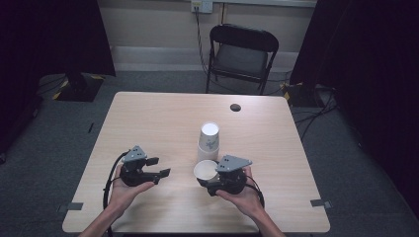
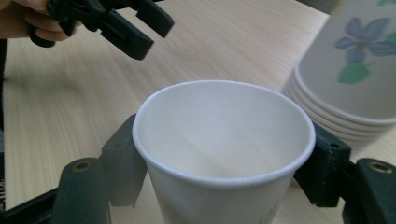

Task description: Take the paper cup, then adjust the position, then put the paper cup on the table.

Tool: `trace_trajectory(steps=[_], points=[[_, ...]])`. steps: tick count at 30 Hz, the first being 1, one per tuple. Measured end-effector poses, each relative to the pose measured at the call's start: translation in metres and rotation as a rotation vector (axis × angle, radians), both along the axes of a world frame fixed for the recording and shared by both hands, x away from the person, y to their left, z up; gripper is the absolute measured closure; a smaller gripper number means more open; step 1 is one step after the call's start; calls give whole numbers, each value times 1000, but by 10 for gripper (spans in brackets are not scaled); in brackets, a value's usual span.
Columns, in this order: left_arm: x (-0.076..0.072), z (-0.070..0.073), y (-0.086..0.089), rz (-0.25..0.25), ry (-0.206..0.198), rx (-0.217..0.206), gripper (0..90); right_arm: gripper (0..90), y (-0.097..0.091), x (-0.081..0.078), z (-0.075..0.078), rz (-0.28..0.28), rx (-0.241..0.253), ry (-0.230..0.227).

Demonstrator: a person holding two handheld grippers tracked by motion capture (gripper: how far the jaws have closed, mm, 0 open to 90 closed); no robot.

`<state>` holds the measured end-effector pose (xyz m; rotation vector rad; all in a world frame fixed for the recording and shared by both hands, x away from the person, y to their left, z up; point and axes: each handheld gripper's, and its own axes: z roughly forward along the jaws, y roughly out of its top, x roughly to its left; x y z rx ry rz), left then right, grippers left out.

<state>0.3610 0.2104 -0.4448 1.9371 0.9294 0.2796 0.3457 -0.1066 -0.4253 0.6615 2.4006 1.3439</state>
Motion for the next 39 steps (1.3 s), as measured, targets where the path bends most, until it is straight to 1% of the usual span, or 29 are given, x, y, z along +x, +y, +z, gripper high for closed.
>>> trace_trajectory(steps=[3,7,9,10,12,14,15,17,19,21,23,26,29,31,32,33,35,36,37,39], points=[[-1,0,2,-4,-8,53,291,288,-10,-2,2,-30,7,-2],[-3,-1,13,13,-1,88,273,290,-26,-1,3,-80,33,-6],[-5,-2,19,20,-2,125,263,292,-33,0,3,-96,43,-4],[-6,-3,22,23,-2,137,263,294,-37,1,4,-101,47,-3],[-9,-8,30,39,11,125,290,297,-43,2,4,-113,55,-5],[-10,-15,37,48,30,161,296,298,-49,3,5,-129,56,-16],[-11,-18,41,58,29,164,296,299,-52,4,6,-136,60,-18],[-9,-22,47,75,43,154,295,301,-57,5,7,-155,67,-22],[-7,-23,51,82,34,178,287,301,-62,8,8,-173,73,-23],[-5,-28,51,87,40,192,285,301,-66,11,8,-193,79,-23],[-5,-32,50,83,49,200,280,302,-69,16,7,-214,86,-22],[-4,-35,48,70,59,225,274,304,-74,23,6,-239,91,-24],[-3,-37,48,70,65,215,268,304,-77,31,6,-264,98,-20],[-2,-38,48,71,64,224,261,304,-79,38,5,-278,102,-19],[-2,-38,48,73,65,220,260,304,-80,41,4,-288,107,-18],[-1,-38,48,73,65,212,265,304,-82,45,3,-291,129,-4],[-2,-39,48,75,56,221,270,303,-86,51,1,-304,151,14],[-2,-41,48,76,64,208,269,304,-88,54,0,-311,166,21],[-1,-42,49,75,72,216,266,304,-89,57,0,-316,178,26],[-1,-46,48,66,75,235,262,304,-90,64,1,-324,166,27]])
